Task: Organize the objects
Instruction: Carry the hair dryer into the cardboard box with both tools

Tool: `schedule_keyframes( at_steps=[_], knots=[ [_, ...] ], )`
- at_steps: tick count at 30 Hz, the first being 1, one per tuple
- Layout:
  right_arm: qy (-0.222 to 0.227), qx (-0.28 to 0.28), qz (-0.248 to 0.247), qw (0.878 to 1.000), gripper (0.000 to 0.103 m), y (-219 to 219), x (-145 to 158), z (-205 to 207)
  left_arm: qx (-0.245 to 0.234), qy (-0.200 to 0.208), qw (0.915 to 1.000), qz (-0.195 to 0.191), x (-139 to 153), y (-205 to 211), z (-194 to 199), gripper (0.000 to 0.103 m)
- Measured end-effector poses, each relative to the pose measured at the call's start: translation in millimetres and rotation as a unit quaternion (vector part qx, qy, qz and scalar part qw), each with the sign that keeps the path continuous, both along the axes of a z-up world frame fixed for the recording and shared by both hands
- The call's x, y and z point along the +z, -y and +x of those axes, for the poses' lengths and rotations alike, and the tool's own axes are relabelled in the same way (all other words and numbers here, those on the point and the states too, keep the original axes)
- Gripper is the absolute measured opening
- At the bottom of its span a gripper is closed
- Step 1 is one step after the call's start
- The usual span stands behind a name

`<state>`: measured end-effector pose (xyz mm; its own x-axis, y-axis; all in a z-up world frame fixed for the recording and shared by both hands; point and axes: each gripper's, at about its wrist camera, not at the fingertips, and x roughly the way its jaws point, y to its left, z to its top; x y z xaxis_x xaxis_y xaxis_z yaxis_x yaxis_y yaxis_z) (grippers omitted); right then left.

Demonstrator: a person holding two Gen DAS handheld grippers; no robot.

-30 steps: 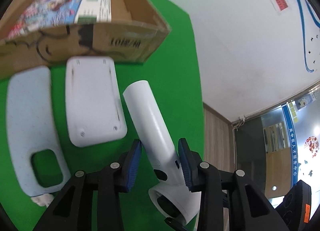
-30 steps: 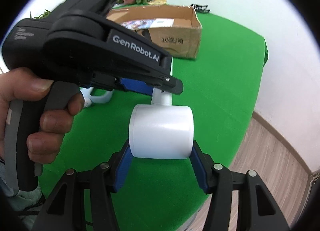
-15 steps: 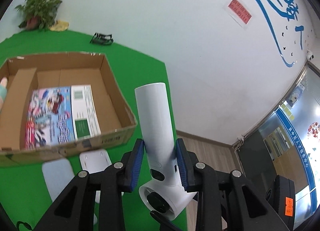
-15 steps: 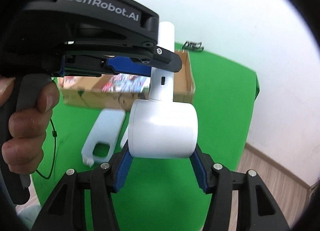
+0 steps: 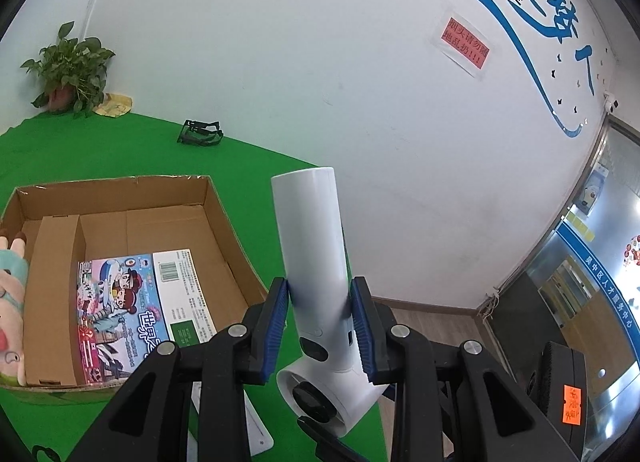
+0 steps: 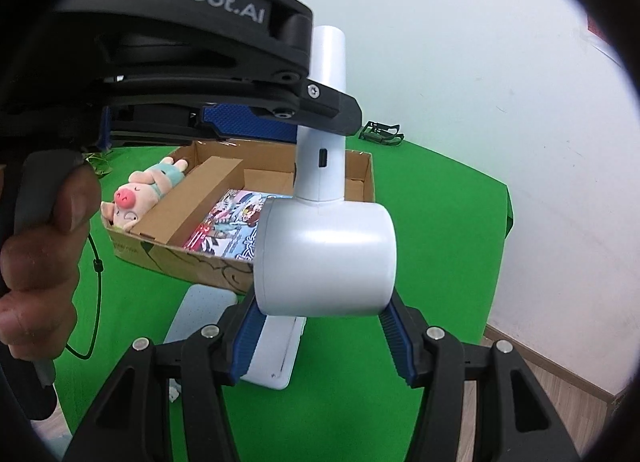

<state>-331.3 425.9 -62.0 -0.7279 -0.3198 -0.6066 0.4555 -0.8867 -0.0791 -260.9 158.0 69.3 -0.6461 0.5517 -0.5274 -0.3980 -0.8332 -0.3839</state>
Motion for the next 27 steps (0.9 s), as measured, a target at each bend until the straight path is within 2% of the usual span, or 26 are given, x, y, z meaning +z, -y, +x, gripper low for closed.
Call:
schedule_keyframes(
  at_steps=[8, 9, 16, 27],
  knots=[
    [0.006, -0.003, 0.014, 1.000, 0.054, 11.6, -4.9, -25.0, 0.003, 0.012, 0.9999, 0.001, -17.0, 3.6, -50.4, 0.029],
    [0.006, -0.004, 0.017, 1.000, 0.054, 14.9, -3.9, -15.5, 0.004, 0.014, 0.9999, 0.001, -20.3, 4.9, -57.7, 0.029],
    [0.022, -0.001, 0.024, 0.999, 0.054, 28.5, -18.3, -46.7, 0.009, 0.028, 0.9996, 0.003, -35.7, 12.5, -103.0, 0.029],
    [0.050, -0.007, 0.036, 0.998, 0.054, 40.4, -45.9, -93.0, 0.000, 0.079, 0.9968, 0.008, -81.2, 18.6, -181.0, 0.029]
  ],
)
